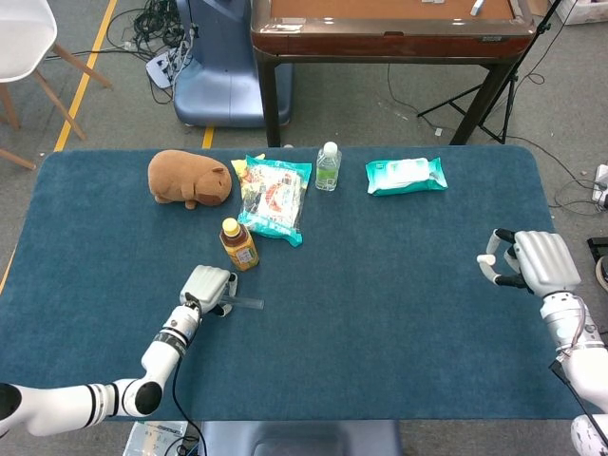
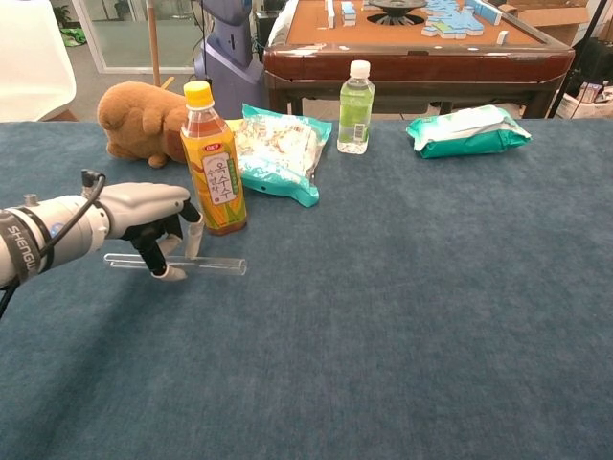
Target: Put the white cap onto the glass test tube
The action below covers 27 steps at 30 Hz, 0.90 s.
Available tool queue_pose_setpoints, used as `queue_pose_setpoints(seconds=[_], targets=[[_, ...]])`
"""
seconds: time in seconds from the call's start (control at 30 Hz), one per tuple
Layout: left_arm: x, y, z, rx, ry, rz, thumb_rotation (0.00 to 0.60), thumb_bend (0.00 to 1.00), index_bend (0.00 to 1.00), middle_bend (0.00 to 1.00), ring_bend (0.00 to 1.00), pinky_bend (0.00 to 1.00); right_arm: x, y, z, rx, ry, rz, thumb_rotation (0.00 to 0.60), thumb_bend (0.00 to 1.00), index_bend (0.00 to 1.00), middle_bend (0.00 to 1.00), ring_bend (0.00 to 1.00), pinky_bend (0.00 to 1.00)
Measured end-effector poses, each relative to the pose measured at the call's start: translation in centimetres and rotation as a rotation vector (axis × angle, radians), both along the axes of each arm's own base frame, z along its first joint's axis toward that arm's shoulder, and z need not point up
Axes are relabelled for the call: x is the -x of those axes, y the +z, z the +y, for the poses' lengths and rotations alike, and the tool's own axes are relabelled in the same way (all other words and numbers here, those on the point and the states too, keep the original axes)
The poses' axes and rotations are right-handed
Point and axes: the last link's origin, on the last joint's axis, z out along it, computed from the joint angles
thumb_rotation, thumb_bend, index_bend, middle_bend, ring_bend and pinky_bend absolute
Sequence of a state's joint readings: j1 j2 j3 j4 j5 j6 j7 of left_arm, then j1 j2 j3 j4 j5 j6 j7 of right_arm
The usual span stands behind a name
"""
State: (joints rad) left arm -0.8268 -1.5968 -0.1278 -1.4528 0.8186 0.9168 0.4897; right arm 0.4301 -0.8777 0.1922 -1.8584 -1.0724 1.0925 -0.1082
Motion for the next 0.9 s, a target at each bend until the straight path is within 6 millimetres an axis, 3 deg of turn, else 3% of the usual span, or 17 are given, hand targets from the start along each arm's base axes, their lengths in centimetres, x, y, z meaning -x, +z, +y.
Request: queue_pose_setpoints(seconds=[0.27, 0.53, 0.9], targets=[[-1.2, 3.0, -1.1, 0.017, 0.040, -0.206, 0.600, 0.26, 0.60, 0.87, 0.92, 1.00, -2.4, -1.9, -0.4, -0.049, 0.090, -0.048, 0.600, 0.35, 0.67, 1.00, 1.00, 1.00], [-3.3, 5.2, -2.1, 0.077, 0.074, -0.384, 0.600, 0.26, 0.61, 0.87, 0.92, 1.00, -7.6, -5.9, -0.7, -0.158, 0.265, -0.147, 0.600, 0.35, 0.67, 1.00, 1.00, 1.00], [-6.6, 6.1, -2.2, 0.151, 0.090, -0.477, 0.600, 0.26, 0.61, 0.88, 0.93, 1.00, -14.1, -10.0, -0.2, -0.248, 0.462, -0.241, 0.600, 0.35, 0.68, 1.00, 1.00, 1.00]])
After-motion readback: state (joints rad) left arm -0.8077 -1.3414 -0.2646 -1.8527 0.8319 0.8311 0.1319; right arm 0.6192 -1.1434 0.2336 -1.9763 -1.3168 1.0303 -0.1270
